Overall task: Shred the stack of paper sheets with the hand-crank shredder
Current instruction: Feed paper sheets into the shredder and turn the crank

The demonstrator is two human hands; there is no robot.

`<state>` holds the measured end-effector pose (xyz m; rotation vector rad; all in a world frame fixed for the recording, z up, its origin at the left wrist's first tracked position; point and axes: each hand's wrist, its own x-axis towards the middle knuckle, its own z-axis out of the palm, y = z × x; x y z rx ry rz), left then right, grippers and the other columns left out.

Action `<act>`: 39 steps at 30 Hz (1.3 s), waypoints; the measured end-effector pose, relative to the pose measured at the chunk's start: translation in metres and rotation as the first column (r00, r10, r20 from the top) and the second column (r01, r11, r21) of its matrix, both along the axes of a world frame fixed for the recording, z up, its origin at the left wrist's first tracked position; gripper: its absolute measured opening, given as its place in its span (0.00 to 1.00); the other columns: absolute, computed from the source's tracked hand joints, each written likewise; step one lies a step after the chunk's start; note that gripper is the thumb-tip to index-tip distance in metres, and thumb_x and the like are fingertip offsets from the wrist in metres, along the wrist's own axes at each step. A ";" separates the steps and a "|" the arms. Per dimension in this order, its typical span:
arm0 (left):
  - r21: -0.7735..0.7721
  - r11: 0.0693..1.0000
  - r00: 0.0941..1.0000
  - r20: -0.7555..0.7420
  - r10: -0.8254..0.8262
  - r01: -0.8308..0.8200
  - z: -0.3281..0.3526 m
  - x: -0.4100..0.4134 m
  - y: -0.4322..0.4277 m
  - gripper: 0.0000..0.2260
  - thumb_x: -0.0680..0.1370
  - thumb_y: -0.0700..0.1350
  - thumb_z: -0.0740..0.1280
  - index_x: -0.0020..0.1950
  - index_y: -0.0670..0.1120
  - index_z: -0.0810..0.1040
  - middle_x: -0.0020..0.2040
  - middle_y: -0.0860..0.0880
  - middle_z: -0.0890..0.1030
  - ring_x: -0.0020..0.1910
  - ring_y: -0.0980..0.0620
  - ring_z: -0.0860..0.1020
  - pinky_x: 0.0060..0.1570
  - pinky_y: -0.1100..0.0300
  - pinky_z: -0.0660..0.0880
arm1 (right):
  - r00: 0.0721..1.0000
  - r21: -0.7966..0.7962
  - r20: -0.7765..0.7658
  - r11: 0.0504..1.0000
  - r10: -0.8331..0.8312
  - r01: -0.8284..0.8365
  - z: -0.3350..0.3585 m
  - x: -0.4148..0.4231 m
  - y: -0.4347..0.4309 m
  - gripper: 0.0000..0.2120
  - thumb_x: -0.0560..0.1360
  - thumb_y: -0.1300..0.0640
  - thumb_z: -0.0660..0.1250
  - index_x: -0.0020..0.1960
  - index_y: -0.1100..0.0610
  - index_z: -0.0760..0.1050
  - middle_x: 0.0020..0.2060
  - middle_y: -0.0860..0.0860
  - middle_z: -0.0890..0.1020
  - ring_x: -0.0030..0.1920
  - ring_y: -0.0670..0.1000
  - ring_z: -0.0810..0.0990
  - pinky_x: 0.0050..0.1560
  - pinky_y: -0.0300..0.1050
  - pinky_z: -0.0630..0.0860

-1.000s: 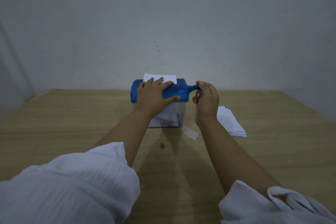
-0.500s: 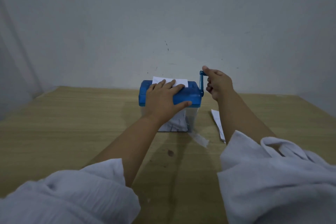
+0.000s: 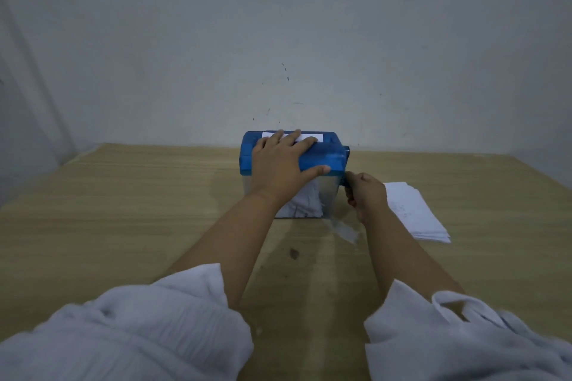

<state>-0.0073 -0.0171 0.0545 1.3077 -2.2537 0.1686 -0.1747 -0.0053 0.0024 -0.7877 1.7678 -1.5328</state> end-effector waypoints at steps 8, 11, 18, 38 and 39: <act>0.052 0.999 1.000 -0.015 0.013 -0.012 0.005 -0.001 0.006 0.29 0.73 0.67 0.59 0.72 0.59 0.64 0.75 0.53 0.62 0.75 0.48 0.56 0.72 0.50 0.50 | 0.990 -0.122 -0.113 0.990 -0.086 0.072 -0.003 0.010 0.028 0.09 0.72 0.62 0.63 0.34 0.61 0.67 0.31 0.57 0.69 0.31 0.51 0.65 0.33 0.43 0.63; 0.054 0.998 1.000 0.003 0.015 -0.015 0.006 -0.001 0.007 0.29 0.74 0.67 0.59 0.73 0.59 0.64 0.75 0.53 0.62 0.75 0.47 0.56 0.72 0.50 0.50 | 0.988 -0.194 -0.034 0.971 -0.151 0.141 0.003 0.015 0.033 0.12 0.72 0.63 0.62 0.31 0.60 0.64 0.29 0.56 0.67 0.31 0.51 0.63 0.33 0.44 0.61; 0.038 0.999 1.000 0.022 0.013 -0.014 0.004 -0.001 0.005 0.30 0.74 0.68 0.59 0.73 0.59 0.63 0.75 0.53 0.62 0.75 0.47 0.57 0.71 0.50 0.51 | 0.963 -0.365 -0.010 0.897 -0.271 0.249 -0.003 0.028 0.048 0.17 0.79 0.51 0.61 0.35 0.60 0.72 0.29 0.52 0.73 0.33 0.48 0.70 0.38 0.44 0.68; -0.026 0.999 0.999 0.037 -0.022 0.023 0.001 0.000 -0.001 0.29 0.74 0.68 0.57 0.73 0.59 0.62 0.75 0.54 0.63 0.74 0.48 0.58 0.70 0.51 0.52 | 0.947 -0.359 -0.312 0.933 -0.082 -0.037 0.089 -0.014 -0.028 0.18 0.76 0.48 0.66 0.31 0.57 0.72 0.26 0.51 0.72 0.29 0.48 0.69 0.38 0.44 0.68; -0.030 0.999 0.999 0.030 -0.024 0.025 0.000 0.001 -0.003 0.29 0.74 0.68 0.57 0.73 0.59 0.63 0.75 0.54 0.63 0.74 0.48 0.58 0.70 0.51 0.52 | 0.936 -0.298 -0.349 0.953 -0.056 -0.054 0.085 -0.016 -0.037 0.18 0.76 0.48 0.66 0.32 0.57 0.72 0.26 0.51 0.73 0.31 0.50 0.71 0.40 0.45 0.68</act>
